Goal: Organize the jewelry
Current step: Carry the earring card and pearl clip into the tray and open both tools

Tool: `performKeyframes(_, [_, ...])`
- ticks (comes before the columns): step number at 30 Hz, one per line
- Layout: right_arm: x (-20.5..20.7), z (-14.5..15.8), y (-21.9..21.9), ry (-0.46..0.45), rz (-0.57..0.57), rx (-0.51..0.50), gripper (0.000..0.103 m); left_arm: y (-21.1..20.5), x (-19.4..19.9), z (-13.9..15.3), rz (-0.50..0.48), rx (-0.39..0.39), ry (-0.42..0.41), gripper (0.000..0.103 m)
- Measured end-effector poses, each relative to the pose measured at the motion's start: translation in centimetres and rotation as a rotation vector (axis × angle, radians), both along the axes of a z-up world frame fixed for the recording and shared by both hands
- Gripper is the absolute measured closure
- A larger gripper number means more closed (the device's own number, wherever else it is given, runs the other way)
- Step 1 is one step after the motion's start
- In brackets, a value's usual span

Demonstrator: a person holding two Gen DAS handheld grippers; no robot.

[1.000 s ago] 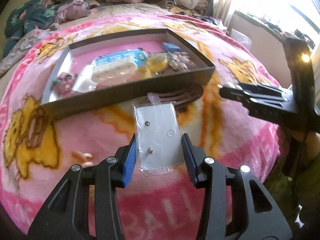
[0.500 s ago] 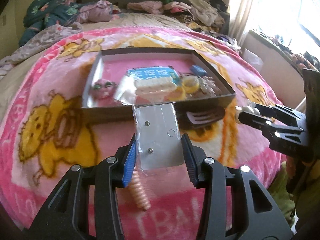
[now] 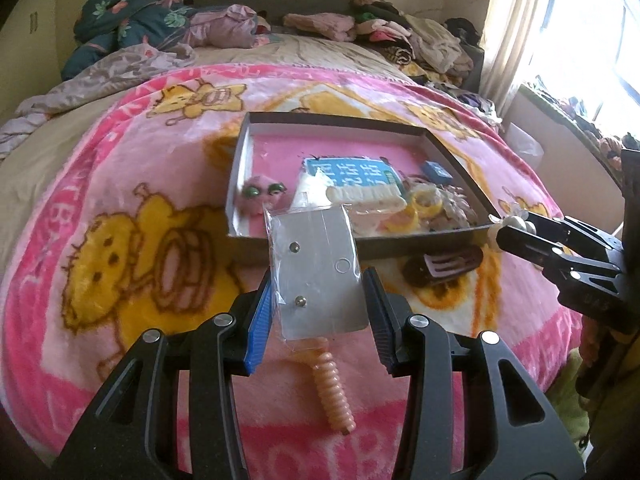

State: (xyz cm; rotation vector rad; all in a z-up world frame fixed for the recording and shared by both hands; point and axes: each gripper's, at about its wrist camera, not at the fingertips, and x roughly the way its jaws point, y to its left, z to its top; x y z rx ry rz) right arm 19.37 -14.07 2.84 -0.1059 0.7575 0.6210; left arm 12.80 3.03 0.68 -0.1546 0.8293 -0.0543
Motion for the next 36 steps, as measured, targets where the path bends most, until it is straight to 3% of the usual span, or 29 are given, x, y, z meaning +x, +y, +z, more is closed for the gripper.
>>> performKeyframes(20, [5.2,1.0,0.1,-0.026,-0.055,0.017,0.054,2.3,5.2,0.9,0.032,-0.003,-0.019,0.068])
performKeyframes(36, [10.7,-1.9,-3.2,0.041,-0.194,-0.003,0.054,0.9,12.3,-1.6,-0.022,0.023,0.044,0.068])
